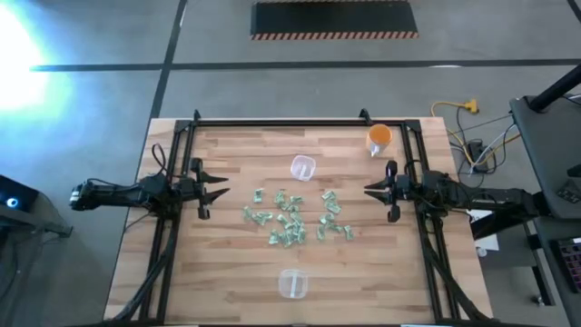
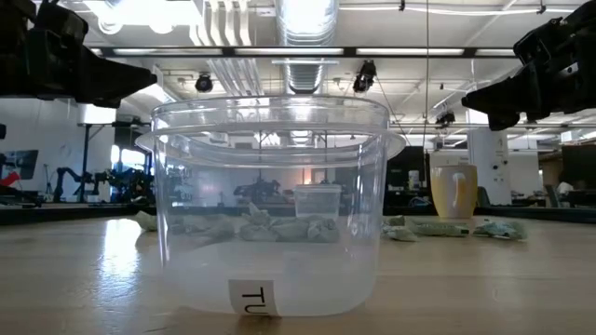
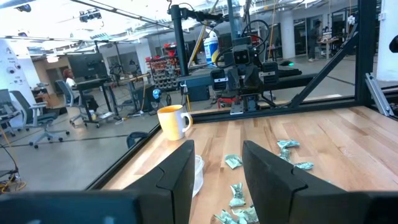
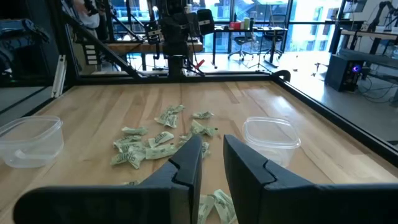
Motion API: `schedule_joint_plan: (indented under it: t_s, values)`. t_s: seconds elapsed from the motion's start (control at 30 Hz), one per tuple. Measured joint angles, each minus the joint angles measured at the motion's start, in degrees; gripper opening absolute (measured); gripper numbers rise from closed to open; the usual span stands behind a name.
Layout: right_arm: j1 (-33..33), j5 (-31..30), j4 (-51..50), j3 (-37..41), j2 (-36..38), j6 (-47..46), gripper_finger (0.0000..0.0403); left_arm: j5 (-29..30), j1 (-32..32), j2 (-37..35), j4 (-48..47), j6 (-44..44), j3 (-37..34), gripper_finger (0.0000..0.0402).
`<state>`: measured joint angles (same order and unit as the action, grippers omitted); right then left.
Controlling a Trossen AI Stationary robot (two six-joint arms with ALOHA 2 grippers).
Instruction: Pick and place items into bin
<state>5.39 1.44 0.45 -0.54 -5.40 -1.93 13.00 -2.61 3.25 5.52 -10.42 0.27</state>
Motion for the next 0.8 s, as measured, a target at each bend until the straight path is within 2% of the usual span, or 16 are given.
schedule_joint_plan:
  t_s: [0.37,0.67,0.8]
  values:
    - [0.0,0.0,0.3,0.0,0.0,-0.4,0.0057,0.0,0.0,0.0,0.0,0.0,0.0,0.0118]
    - [0.0,0.0,1.9,0.0,0.0,-15.6,0.0057,0.0,0.0,0.0,0.0,0.0,0.0,0.0118]
    - [0.0,0.1,1.6,0.0,0.0,-18.8,0.0057,0.0,0.0,0.0,2.2,0.1,0.0,0.0118]
